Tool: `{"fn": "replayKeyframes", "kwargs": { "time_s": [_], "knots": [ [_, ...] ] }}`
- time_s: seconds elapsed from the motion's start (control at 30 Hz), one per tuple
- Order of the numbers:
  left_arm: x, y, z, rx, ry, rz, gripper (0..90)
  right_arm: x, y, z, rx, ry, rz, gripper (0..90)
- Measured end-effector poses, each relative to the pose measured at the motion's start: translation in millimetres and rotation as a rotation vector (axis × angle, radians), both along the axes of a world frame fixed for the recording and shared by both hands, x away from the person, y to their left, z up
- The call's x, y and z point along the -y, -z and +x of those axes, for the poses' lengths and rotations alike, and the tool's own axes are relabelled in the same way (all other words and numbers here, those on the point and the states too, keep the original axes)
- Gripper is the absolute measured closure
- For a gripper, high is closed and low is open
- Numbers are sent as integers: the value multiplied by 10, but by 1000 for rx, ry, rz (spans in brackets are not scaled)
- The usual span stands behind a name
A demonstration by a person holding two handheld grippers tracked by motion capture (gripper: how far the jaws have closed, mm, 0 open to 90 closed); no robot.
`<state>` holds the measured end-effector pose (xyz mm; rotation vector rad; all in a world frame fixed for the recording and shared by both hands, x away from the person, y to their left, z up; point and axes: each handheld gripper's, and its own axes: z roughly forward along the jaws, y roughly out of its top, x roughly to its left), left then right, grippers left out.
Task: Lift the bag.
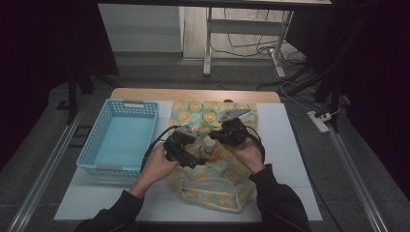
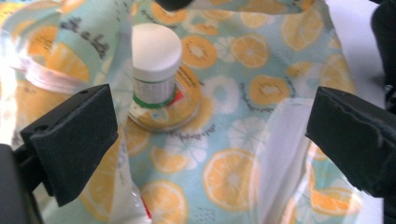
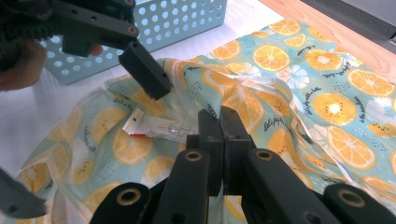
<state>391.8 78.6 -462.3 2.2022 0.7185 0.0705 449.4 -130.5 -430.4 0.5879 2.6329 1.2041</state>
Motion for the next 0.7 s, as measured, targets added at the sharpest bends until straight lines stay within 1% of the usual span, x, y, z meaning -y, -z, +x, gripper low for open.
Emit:
{"fn": "replayKeyframes", "kwargs": {
  "time_s": [0.17,0.33,0.4,0.5,0.57,0.7],
  "knots": [
    [-8,29,-96,14,13,6,25,-1,-14,-11,2,-3,3,890],
    [-28,76,-192,19,11,-14,10,2,-26,-18,4,-5,3,890],
    [-27,98,-234,22,3,-1,0,4,-32,-21,5,-5,5,890],
    [-21,141,-286,6,-1,14,0,6,-40,-26,7,-6,8,890],
    [-7,182,-318,-3,2,27,0,7,-43,-28,9,-9,7,890],
    [39,271,-375,-4,16,59,0,5,-43,-34,5,-8,7,890]
  ]
}}
